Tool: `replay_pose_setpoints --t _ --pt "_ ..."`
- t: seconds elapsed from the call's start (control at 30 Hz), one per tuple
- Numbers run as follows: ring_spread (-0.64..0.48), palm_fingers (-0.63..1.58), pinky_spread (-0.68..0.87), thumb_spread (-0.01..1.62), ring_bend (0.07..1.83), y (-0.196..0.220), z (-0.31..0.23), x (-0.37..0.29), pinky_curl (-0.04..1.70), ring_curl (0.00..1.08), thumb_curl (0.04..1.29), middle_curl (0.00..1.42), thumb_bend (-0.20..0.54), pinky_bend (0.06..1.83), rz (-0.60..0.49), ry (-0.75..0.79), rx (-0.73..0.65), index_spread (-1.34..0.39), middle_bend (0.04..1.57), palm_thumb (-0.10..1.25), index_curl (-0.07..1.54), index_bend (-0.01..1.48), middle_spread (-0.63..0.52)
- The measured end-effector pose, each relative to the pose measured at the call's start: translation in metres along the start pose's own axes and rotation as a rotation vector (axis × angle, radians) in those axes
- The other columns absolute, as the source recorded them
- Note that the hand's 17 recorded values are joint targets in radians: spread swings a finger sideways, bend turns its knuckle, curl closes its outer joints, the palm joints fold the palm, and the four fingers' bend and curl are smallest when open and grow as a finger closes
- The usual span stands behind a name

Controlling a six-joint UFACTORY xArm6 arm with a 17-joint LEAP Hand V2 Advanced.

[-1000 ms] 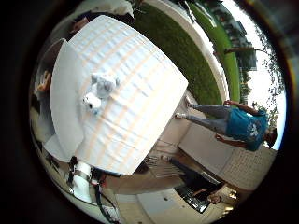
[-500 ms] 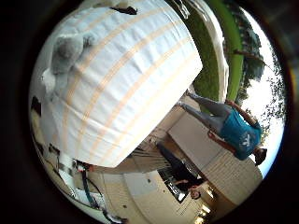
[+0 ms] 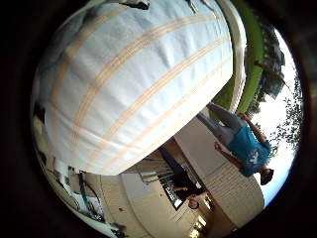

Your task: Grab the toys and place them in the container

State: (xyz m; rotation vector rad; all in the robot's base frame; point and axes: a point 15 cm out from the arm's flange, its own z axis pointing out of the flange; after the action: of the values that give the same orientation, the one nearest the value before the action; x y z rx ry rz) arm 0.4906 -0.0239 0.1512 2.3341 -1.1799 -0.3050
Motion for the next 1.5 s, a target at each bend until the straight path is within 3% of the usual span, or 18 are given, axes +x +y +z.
replay_pose_setpoints --t 0.13,0.2,0.3,0.43,0.6,0.73,0.9,1.17,1.23,1.27,1.3,1.37,1.5 --pt "0.23 0.37 0.39 1.08 0.29 -0.002 0.005 -0.004 0.26 0.31 0.47 0.32 -0.024 0.24 -0.01 0.008 0.008 -0.26 0.24 0.9 0.33 0.3 -0.02" --pt "0.19 0.64 0.37 1.07 0.43 -0.001 0.003 -0.004 0.24 0.33 0.47 0.35 -0.023 0.25 -0.011 0.013 0.019 -0.28 0.31 0.91 0.31 0.26 -0.05" --pt "0.14 0.92 0.33 1.07 0.83 0.002 -0.001 -0.004 0.27 0.48 0.48 0.47 -0.024 0.28 -0.016 0.018 0.035 -0.35 0.58 0.91 0.26 0.08 -0.1" --pt "0.06 0.97 0.33 1.07 1.1 0.01 -0.009 -0.003 0.34 0.63 0.48 0.61 -0.026 0.44 -0.01 0.025 0.052 -0.47 0.8 0.92 0.21 0.14 -0.16" --pt "-0.02 1.07 0.34 1.09 1.2 0.03 -0.027 0.008 0.52 0.73 0.51 0.75 0.007 0.89 0.035 0.023 0.101 -0.62 0.93 0.99 0.17 0.22 -0.21" --pt "-0.05 1.02 0.32 1.13 1.24 0.049 -0.041 0.015 0.67 0.78 0.55 0.84 0.01 1.1 0.067 0.026 0.127 -0.73 0.99 1.04 0.16 0.29 -0.23" --pt "-0.09 0.93 0.28 1.17 1.31 0.084 -0.065 0.02 0.82 0.83 0.59 0.95 -0.014 1.24 0.107 0.035 0.166 -0.87 1.06 1.02 0.16 0.4 -0.25" --pt "-0.11 0.8 0.22 1.2 1.4 0.123 -0.096 0.01 0.98 0.88 0.64 1.06 -0.029 1.3 0.12 0.07 0.239 -1.03 1.13 0.96 0.19 0.56 -0.27" --pt "-0.09 0.75 0.22 1.18 1.39 0.115 -0.097 0.005 0.99 0.86 0.62 1.06 -0.043 1.21 0.082 0.061 0.271 -1.01 1.12 0.91 0.22 0.62 -0.26" --pt "-0.07 0.6 0.23 1.17 1.31 0.109 -0.095 0.003 0.99 0.83 0.61 1.02 -0.052 1.13 0.064 0.054 0.279 -0.94 1.05 0.89 0.26 0.67 -0.24" --pt "-0.05 0.13 0.23 1.14 1.17 0.106 -0.093 -0.002 1.0 0.81 0.58 0.94 -0.057 1.04 0.05 0.053 0.274 -0.71 0.83 0.85 0.29 0.65 -0.22" --pt "0.01 -0.14 0.23 1.12 1.0 0.093 -0.09 -0.01 0.95 0.75 0.56 0.84 -0.052 0.9 0.016 0.06 0.262 -0.56 0.65 0.82 0.33 0.67 -0.17" --pt "0.13 -0.24 0.3 1.09 0.64 0.057 -0.059 -0.026 0.72 0.51 0.51 0.63 -0.043 0.59 -0.054 0.044 0.182 -0.37 0.35 0.78 0.27 0.49 -0.06"
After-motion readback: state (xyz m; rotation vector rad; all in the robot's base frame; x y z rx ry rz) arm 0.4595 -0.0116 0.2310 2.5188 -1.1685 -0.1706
